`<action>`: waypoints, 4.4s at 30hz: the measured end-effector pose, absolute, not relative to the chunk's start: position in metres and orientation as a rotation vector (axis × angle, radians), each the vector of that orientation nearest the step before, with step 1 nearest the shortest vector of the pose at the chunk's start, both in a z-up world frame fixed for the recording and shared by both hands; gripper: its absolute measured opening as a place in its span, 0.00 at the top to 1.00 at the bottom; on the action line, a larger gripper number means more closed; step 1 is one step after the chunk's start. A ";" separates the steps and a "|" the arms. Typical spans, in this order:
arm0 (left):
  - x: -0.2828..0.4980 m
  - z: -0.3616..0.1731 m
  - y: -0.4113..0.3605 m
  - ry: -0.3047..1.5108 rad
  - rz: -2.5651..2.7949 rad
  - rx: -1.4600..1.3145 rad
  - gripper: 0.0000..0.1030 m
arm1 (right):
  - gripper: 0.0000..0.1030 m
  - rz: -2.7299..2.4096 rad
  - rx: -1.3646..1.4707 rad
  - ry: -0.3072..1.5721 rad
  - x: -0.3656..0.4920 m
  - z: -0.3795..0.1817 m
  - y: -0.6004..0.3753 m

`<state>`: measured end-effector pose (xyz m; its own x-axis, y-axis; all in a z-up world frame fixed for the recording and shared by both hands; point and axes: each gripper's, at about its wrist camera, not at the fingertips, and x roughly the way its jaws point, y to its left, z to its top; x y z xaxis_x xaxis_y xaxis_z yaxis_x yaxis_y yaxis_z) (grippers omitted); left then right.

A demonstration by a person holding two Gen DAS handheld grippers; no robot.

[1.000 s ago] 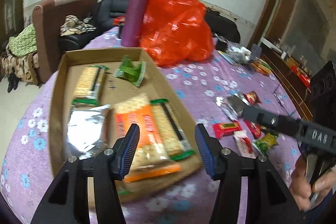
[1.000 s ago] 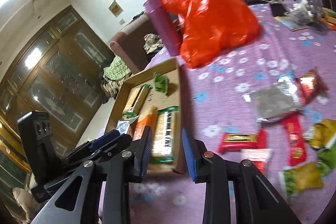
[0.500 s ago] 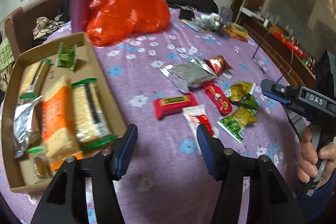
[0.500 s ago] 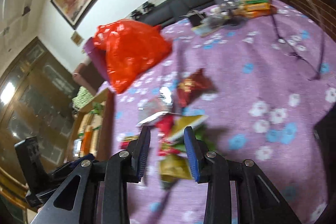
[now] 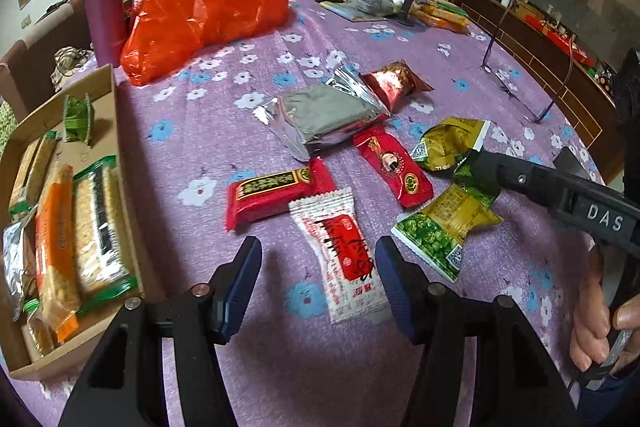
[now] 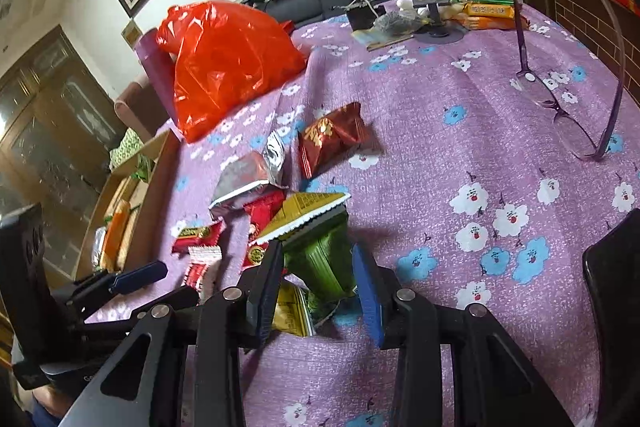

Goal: Organize snacks
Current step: 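Move both grippers back over the snack pile, then grasp the white-red wrapped pastry with the left gripper while the right grasps the green bag, then lift both held snacks and carry them toward the box, then lower both snacks into the box and open both grippers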

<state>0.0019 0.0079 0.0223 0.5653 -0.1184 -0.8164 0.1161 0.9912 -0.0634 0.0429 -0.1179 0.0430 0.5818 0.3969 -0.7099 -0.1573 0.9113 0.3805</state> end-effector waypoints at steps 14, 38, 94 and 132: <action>0.006 0.011 -0.003 0.931 -0.127 0.053 0.49 | 0.62 0.314 0.192 0.867 0.041 0.043 -0.106; -0.001 0.029 0.019 0.751 -0.074 -0.051 0.76 | 0.75 0.314 0.237 0.674 0.020 0.068 -0.112; -0.035 0.063 0.023 0.588 0.028 0.027 0.76 | 0.75 0.438 0.248 0.663 0.006 0.087 -0.084; -0.003 0.075 0.244 0.723 0.215 -0.268 0.75 | 0.74 0.690 0.216 0.910 0.110 0.104 0.154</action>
<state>-0.0030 0.2442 0.0752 0.7306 0.1008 -0.6754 -0.2846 0.9440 -0.1669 0.1096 0.1538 0.1040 0.4182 0.6323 -0.6521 -0.4570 0.7669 0.4506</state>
